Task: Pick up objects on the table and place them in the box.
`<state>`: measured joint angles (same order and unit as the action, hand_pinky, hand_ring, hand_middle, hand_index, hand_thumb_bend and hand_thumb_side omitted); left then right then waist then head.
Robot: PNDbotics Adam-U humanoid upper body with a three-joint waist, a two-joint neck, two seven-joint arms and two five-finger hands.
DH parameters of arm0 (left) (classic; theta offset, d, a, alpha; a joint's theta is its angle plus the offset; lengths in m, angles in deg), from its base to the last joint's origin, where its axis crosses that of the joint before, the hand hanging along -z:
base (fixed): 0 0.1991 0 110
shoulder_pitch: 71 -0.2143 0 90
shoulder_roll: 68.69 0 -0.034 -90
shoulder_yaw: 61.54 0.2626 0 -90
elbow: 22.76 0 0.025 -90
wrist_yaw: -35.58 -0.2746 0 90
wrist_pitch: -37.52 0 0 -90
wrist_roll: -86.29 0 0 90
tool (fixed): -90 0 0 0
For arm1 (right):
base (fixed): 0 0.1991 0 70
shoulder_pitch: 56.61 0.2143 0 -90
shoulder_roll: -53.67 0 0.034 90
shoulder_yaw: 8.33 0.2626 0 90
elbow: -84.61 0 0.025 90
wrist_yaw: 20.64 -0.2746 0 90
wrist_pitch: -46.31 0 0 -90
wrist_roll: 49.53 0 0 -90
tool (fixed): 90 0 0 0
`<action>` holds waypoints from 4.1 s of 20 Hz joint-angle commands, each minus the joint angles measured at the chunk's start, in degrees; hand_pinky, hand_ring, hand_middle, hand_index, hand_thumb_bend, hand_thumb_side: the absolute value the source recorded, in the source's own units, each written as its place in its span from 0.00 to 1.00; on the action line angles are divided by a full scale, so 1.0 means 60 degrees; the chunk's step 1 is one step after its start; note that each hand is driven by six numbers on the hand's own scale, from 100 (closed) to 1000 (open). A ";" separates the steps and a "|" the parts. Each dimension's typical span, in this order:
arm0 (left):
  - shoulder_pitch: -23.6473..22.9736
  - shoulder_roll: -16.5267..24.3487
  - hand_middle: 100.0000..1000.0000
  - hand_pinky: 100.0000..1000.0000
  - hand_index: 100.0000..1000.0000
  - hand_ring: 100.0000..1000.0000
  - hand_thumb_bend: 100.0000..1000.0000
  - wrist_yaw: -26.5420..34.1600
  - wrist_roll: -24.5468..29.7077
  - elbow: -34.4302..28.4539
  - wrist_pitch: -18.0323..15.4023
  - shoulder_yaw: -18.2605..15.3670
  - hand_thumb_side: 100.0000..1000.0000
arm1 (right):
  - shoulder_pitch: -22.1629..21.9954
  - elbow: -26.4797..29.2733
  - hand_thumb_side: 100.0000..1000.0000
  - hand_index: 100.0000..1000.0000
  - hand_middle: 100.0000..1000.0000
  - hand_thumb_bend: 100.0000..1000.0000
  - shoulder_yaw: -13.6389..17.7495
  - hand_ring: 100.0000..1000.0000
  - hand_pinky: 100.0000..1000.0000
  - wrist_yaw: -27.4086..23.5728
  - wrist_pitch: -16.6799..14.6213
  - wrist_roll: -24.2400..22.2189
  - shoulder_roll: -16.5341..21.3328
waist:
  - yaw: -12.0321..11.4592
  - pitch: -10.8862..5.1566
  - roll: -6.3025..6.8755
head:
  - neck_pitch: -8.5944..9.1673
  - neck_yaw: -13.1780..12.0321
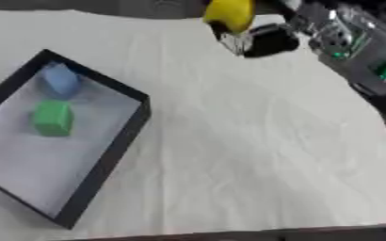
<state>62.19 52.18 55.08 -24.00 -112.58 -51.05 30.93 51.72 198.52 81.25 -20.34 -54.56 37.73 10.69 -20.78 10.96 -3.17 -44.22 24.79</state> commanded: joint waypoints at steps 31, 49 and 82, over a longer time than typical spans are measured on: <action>0.1585 -0.0666 0.79 0.90 0.79 0.63 0.01 0.0061 0.0617 -0.0071 0.0134 0.0463 0.55 | 0.3319 -0.2865 0.22 0.73 0.51 0.00 -0.3322 0.63 0.79 0.5032 0.0408 -0.4388 -0.4528 | -0.1526 -0.0014 -0.0171 | 0.0017 0.1249; 0.1683 -0.0791 0.79 0.90 0.79 0.63 0.01 0.0041 0.0599 -0.0100 0.0149 0.0455 0.56 | 0.3253 -0.3388 0.25 0.76 0.55 0.00 -0.3600 0.68 0.82 0.5732 0.0033 -0.4736 -0.5142 | -0.1701 0.0123 -0.0229 | 0.0017 0.1330; -0.0475 0.0325 0.80 0.91 0.79 0.63 0.02 0.0442 -0.0432 -0.0227 -0.0212 -0.0681 0.58 | -0.0806 0.0112 0.02 0.93 0.77 0.00 0.2863 0.76 0.99 -0.5276 0.0464 0.2446 -0.0144 | 0.0168 -0.0539 -0.0089 | 0.0017 -0.0322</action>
<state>58.77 51.57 57.33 -25.98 -112.91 -52.13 28.18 46.81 198.48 95.05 -48.70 -50.50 49.41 7.19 -19.54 9.05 -4.28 -44.22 23.89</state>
